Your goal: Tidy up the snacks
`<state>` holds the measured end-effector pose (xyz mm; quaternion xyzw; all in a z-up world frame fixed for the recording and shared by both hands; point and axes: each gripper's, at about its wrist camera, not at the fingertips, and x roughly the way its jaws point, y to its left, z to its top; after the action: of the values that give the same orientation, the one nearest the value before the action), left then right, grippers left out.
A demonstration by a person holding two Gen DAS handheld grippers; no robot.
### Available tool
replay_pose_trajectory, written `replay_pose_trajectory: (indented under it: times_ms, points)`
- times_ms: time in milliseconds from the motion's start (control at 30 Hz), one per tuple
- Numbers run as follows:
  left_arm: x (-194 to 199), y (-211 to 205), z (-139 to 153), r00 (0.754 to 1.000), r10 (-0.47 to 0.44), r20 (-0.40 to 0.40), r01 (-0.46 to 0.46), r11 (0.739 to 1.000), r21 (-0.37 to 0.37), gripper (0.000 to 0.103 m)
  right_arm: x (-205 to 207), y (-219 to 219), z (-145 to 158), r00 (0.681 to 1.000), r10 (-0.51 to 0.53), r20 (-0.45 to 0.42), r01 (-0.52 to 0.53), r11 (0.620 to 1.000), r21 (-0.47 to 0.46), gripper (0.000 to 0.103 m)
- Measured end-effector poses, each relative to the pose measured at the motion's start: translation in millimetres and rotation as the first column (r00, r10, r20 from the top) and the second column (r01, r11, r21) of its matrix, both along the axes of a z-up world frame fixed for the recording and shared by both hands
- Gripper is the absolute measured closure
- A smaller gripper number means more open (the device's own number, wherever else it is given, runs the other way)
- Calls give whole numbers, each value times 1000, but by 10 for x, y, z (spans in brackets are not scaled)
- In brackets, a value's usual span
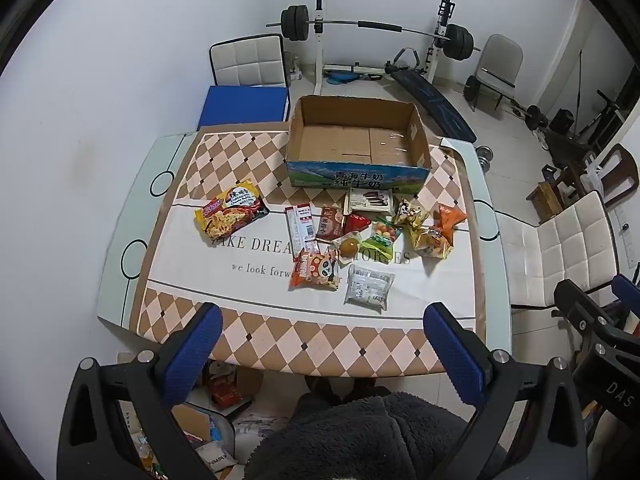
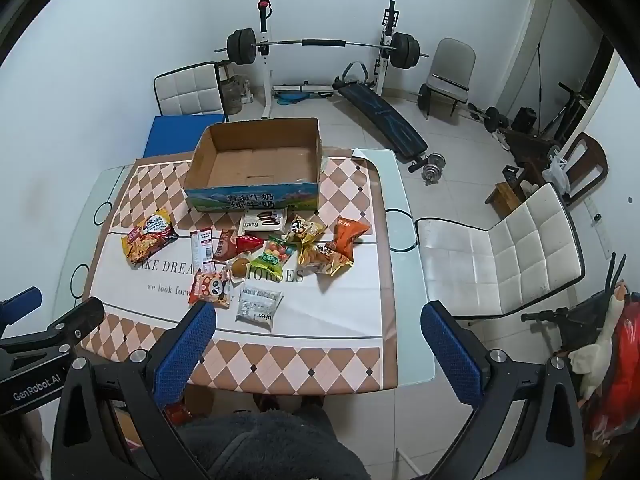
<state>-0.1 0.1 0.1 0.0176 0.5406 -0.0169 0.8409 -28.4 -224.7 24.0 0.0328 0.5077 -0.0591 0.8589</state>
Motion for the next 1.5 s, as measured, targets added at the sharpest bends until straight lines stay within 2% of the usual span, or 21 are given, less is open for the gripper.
replay_pose_trajectory:
  times_ms: [333, 600, 1067, 1167, 1500]
  points:
    - [-10, -122, 135, 1000, -2, 8, 2, 1000, -7, 0, -24, -12, 31, 1000, 0, 3, 0, 1000, -6, 0]
    - [-26, -64, 70, 1000, -6, 16, 6, 1000, -12, 0, -25, -10, 41, 1000, 0, 6, 0, 1000, -11, 0]
    - [-24, -129, 163, 1000, -9, 25, 10, 1000, -19, 0, -106, -15, 14, 1000, 1, 10, -1, 1000, -7, 0]
    - [-23, -122, 168, 1000, -9, 23, 9, 1000, -20, 0, -49, -2, 128, 1000, 2, 5, -2, 1000, 0, 0]
    - [-30, -101, 177, 1000, -10, 28, 11, 1000, -20, 0, -127, 78, 164, 1000, 13, 18, -13, 1000, 6, 0]
